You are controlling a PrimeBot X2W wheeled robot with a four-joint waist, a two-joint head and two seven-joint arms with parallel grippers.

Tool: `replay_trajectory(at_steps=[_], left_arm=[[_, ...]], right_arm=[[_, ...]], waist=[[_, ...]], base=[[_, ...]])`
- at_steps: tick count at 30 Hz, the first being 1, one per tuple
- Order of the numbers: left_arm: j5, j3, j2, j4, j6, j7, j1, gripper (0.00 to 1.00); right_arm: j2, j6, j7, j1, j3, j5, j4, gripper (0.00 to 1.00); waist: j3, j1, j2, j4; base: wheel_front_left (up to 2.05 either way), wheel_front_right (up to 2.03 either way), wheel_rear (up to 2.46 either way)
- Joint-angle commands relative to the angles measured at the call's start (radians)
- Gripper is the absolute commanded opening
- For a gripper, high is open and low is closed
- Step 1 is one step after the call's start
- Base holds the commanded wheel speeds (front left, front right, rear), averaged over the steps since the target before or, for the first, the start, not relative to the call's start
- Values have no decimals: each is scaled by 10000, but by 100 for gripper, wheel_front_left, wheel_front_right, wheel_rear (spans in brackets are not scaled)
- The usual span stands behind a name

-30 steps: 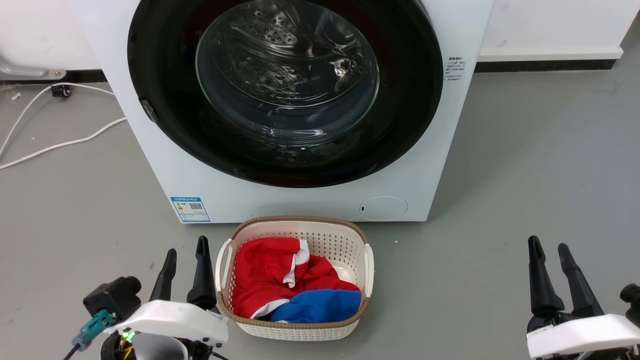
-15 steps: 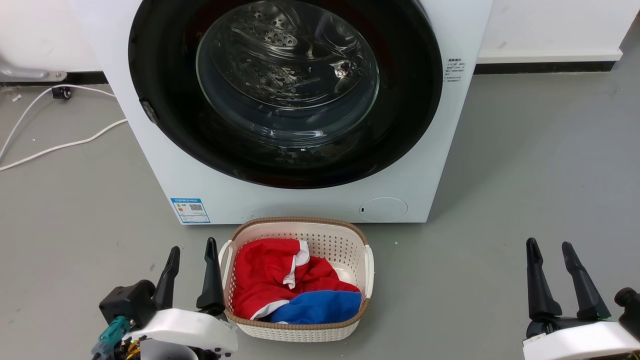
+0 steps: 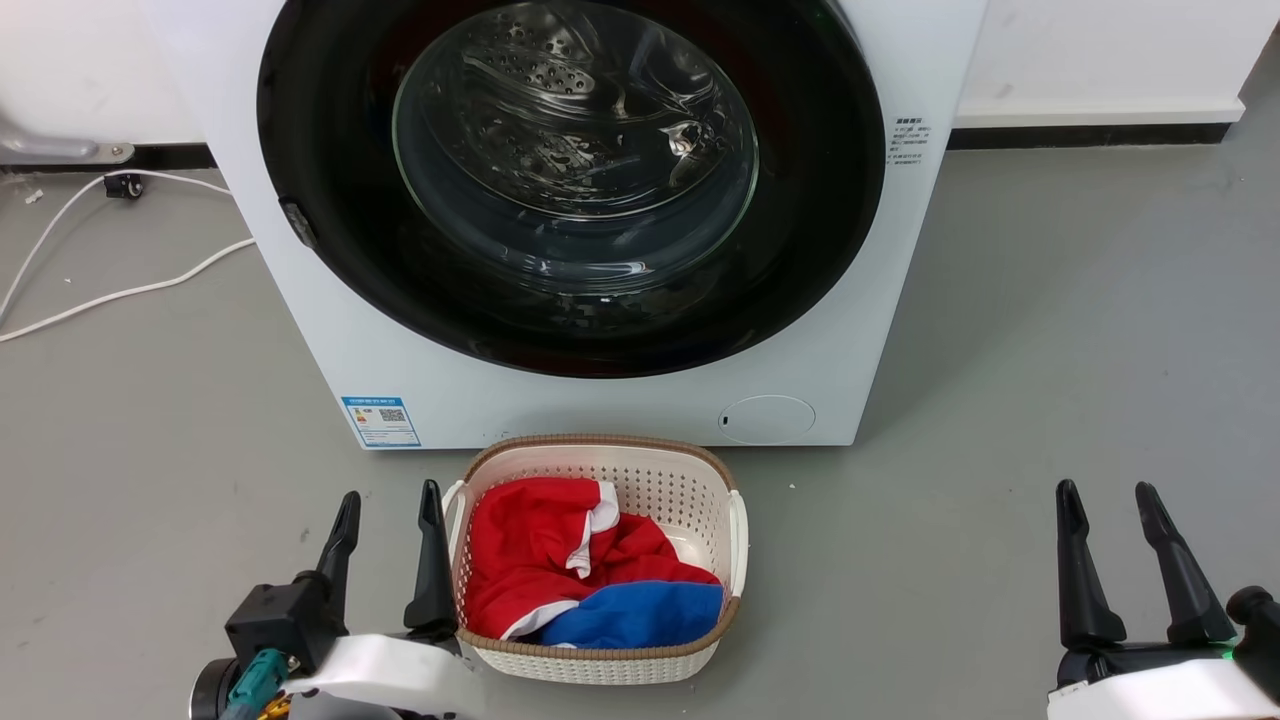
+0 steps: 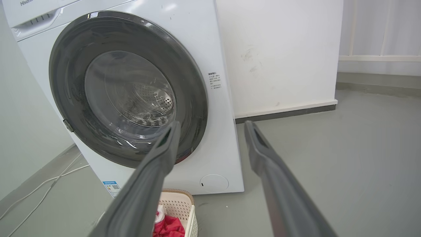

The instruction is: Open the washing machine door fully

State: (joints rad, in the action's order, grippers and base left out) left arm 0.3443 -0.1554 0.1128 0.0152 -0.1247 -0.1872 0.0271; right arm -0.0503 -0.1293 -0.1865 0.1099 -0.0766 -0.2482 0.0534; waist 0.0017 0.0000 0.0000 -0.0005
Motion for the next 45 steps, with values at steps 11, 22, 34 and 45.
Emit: replay_trajectory(at_steps=[11, 22, 34, 45], left_arm=[[-939, 67, -167, -177, 121, -305, 149, 100], [-1733, 297, -404, -65, 270, -519, 332, 100], [-2421, 469, -552, 56, 352, -732, 455, 100], [-2491, 677, -616, 242, 445, -785, 525, 100]], right_arm=[[-6, -22, -312, 247, -27, 846, 383, 100], [-3, -23, -528, 419, 7, 1429, 485, 100], [1, -13, -721, 582, -25, 1759, 540, 100], [2, -13, -790, 633, 2, 1635, 370, 100]], waist=[[32, 0, 0, 15], [14, 0, 0, 5], [-6, 0, 0, 17], [0, 0, 0, 17]], base=[[0, 0, 0], [0, 0, 0], [0, 0, 0], [0, 0, 0]])
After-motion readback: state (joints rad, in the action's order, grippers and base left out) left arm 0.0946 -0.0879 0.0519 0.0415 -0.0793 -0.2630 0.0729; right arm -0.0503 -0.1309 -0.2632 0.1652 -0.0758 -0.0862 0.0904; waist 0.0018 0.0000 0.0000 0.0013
